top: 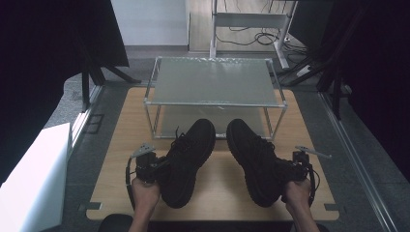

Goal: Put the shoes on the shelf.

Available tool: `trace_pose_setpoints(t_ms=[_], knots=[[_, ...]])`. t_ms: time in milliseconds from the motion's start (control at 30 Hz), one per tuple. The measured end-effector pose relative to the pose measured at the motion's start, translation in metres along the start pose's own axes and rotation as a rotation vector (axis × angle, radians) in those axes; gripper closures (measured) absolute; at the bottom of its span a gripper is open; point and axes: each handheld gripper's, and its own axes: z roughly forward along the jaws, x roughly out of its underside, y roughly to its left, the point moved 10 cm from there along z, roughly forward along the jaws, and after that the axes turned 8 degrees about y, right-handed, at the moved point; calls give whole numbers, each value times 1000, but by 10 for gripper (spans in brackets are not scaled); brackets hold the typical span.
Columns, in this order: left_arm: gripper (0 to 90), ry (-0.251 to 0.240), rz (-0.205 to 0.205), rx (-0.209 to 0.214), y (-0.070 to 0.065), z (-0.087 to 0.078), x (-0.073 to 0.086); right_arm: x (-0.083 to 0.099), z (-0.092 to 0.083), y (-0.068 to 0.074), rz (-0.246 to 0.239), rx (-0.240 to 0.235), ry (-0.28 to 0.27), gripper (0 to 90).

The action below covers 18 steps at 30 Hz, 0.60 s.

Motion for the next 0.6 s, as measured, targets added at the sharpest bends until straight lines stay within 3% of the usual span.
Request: trace_pose_setpoints(t_ms=[333, 600], knots=[[793, -52, -18, 30, -6, -8, -14, -13, -3, 14, 27, -71, -38, 757], [792, -82, -32, 26, -8, -10, -25, -27, -4, 25, 38, -103, -66, 757]])
